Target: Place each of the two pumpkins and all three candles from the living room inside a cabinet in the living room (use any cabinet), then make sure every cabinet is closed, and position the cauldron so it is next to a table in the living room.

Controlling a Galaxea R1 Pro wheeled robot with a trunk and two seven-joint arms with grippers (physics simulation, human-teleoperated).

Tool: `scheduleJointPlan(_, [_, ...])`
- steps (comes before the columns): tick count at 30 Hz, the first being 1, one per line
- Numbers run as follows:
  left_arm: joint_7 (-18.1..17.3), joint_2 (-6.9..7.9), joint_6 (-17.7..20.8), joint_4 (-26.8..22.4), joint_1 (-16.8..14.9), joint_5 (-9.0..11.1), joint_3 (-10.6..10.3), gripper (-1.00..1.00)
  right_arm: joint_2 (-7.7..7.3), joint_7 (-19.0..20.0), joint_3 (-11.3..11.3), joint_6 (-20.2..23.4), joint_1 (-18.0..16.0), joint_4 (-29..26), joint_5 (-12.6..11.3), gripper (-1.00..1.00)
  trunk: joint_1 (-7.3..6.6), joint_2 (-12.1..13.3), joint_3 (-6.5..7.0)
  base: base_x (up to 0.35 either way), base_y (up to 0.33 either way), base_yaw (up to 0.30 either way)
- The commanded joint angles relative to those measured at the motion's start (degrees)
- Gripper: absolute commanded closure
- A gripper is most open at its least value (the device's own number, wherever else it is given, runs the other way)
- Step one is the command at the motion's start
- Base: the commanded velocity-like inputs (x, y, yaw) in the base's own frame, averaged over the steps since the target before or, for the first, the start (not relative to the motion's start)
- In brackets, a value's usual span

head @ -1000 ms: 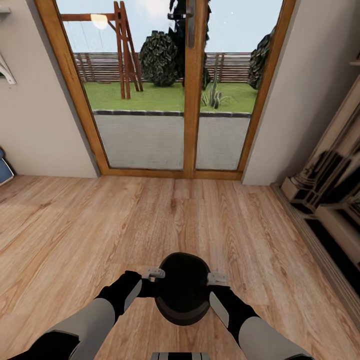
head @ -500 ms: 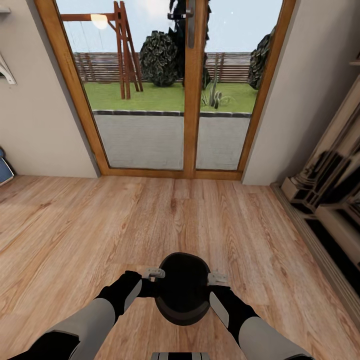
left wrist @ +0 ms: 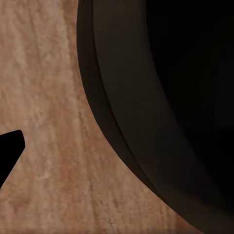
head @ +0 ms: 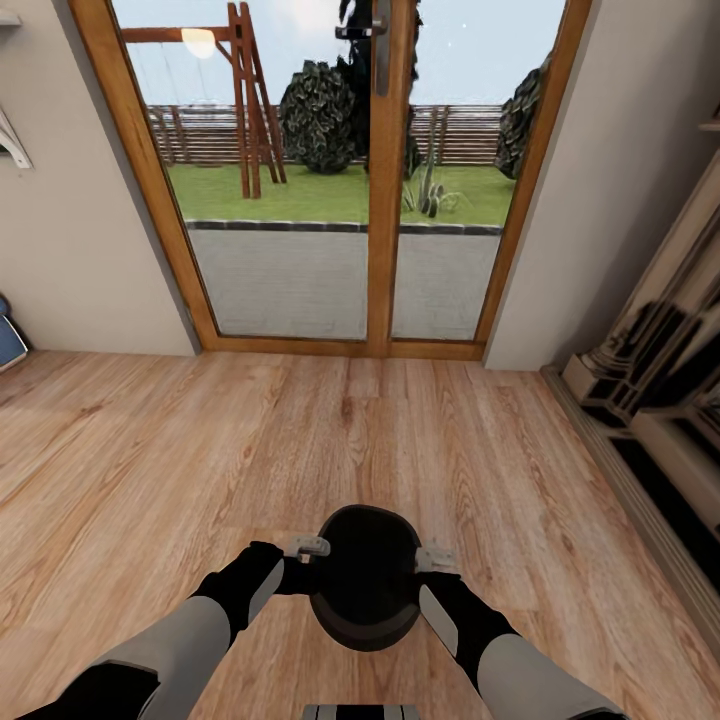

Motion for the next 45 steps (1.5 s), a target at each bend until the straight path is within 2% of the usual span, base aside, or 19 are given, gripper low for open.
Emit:
scheduleJointPlan(1, [-0.1,0.04,0.3,-0.1,0.0,0.2,-0.3,-1.00,0.00,-0.5,0.3,0.2,0.0,-0.1,-0.6,1.00,-0.01,0.0,-0.05,0.000,0.000,0.000])
scheduleJointPlan(23, [0.0,0.10,0.3,-0.1,0.0,0.2,-0.3,-1.00,0.00,-0.5,0.1,0.2,0.0,0.3,-0.6,1.00,-0.01,0.0,-0.05,0.000,0.000,0.000])
scheduleJointPlan(24, [0.0,0.11,0.3,-0.1,0.0,0.2,-0.3,1.00,0.00,-0.5,0.1,0.2,0.0,0.3,-0.6,1.00,-0.01,0.0,-0.05,0.000,0.000,0.000])
scheduleJointPlan(45, [0.0,0.12,0.3,-0.1,0.0,0.3,-0.3,1.00,0.00,-0.5,0.1,-0.2,0.0,0.3,-0.7,1.00,-0.01,0.0,-0.05,0.000,0.000,0.000])
